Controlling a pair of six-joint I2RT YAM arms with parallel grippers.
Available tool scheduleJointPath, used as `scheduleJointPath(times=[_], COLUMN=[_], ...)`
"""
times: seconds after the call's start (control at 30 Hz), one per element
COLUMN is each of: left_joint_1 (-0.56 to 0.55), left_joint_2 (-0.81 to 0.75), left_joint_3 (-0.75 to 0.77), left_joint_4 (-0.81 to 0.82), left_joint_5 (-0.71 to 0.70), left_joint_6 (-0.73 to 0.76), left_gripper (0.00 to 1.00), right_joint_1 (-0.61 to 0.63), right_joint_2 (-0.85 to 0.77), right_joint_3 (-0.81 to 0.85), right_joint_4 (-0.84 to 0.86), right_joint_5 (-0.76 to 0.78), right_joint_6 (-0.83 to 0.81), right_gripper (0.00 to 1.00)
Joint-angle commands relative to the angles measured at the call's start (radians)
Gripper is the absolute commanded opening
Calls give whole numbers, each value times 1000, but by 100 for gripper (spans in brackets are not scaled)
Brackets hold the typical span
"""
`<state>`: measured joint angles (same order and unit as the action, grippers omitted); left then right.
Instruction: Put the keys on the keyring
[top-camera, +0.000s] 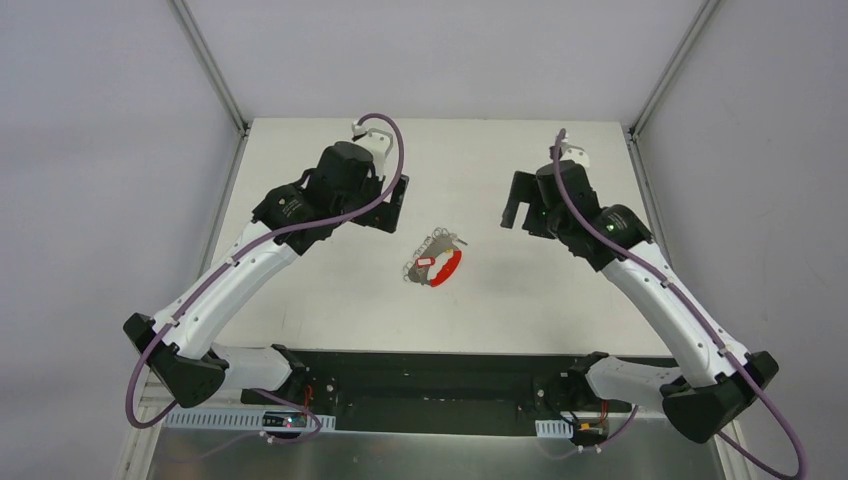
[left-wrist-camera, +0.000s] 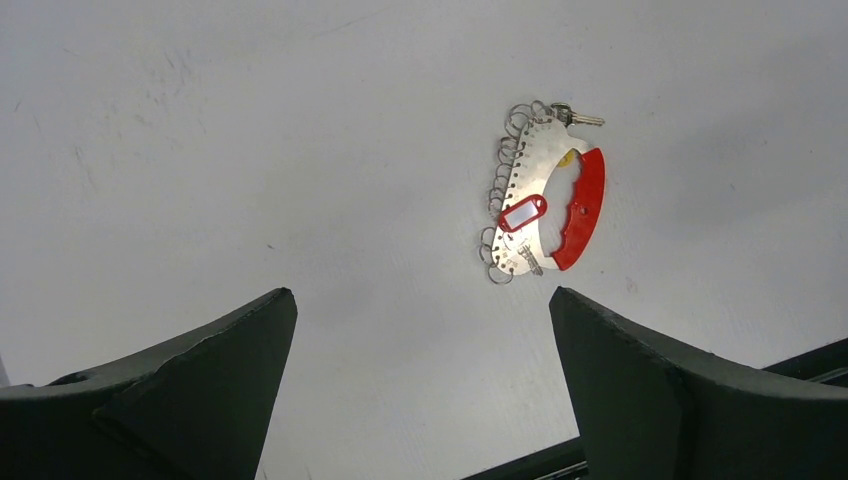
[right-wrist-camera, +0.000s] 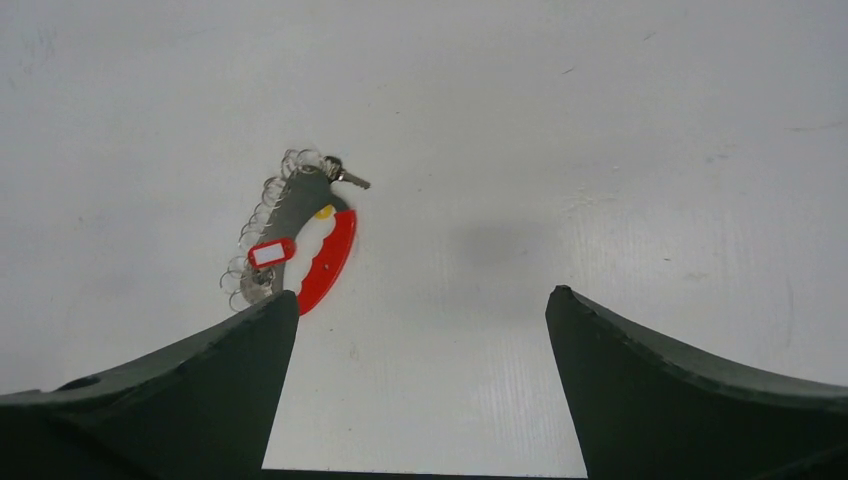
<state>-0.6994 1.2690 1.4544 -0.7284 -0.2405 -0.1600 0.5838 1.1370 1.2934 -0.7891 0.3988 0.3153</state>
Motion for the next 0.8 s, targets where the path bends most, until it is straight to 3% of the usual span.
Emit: scheduleJointPath(times=[0.0,0.2,0.43,0.63,0.77], left_joint_1=[-3,-3,-1,0,0], left_joint_2=[-41,-83,-143,-213,-275], left_joint_3=[-25,-84,-148,-187,-238], left_joint_4=[39,80,102,135,185], left_joint_5=[-16,-76,-184,-209,-231], left_joint_6=[10,-7,-35,-42,-36], left_gripper=[100,100,100,100,100], right_joint_1=[-1,30,111,202,258], right_joint_2=[40,148,306,458,544], right_joint_3=[-24,-46,-33,-21,10], right_joint_4=[109,185,284,369,396], right_joint_5=[-232,-379,-445,-408,-311], right_joint_6=[-80,-91,-52,11,52], right_gripper=[99,93,87,75,61])
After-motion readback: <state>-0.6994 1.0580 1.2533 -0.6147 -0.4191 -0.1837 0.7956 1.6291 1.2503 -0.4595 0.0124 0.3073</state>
